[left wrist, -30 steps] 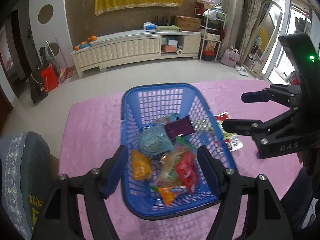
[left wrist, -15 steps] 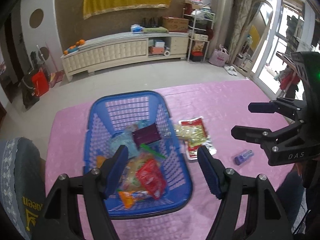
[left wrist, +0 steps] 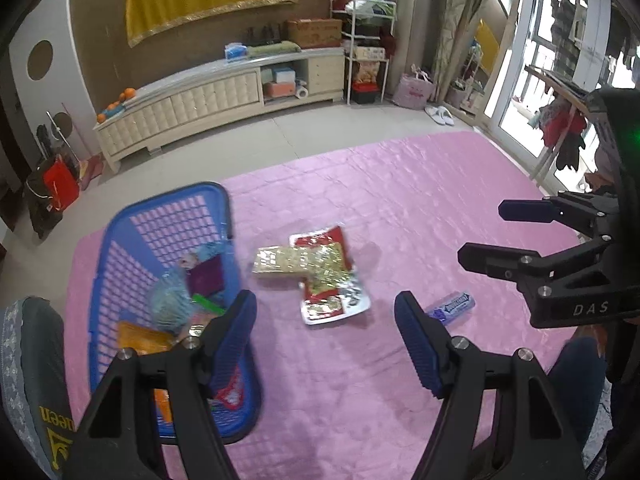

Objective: Organize snacks
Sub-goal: 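Withdraw both tools from the basket toward the cracker pack and red packet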

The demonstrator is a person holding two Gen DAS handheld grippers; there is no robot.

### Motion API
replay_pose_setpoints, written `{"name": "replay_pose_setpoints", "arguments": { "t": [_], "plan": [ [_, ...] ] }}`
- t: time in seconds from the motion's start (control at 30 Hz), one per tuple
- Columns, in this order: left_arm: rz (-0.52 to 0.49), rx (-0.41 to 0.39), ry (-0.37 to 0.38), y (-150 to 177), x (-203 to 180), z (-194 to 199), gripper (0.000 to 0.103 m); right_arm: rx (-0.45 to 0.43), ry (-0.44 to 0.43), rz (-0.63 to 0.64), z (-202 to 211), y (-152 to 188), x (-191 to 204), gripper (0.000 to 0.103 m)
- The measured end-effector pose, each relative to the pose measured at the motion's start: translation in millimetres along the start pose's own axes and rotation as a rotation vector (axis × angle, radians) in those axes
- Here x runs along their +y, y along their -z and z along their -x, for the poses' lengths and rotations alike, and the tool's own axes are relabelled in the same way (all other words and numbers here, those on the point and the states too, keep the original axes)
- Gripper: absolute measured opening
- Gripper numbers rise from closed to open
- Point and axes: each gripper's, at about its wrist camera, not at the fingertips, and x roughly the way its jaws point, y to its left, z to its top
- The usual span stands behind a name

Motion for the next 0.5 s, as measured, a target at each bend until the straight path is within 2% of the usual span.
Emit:
{"name": "replay_pose_setpoints", "arguments": {
  "t": [0.23,0.5],
  "plan": [
    [-0.013,0.053,0.003,-8,-26,-26,0.074,0.004,-0.009,-0.032,-9,17,-31,0.087],
    [0.035,0.114,-0.003,-12,-31,-62,0.077,0.033,-0.014,-0.042,-33,24,-49,0.087]
  ]
}}
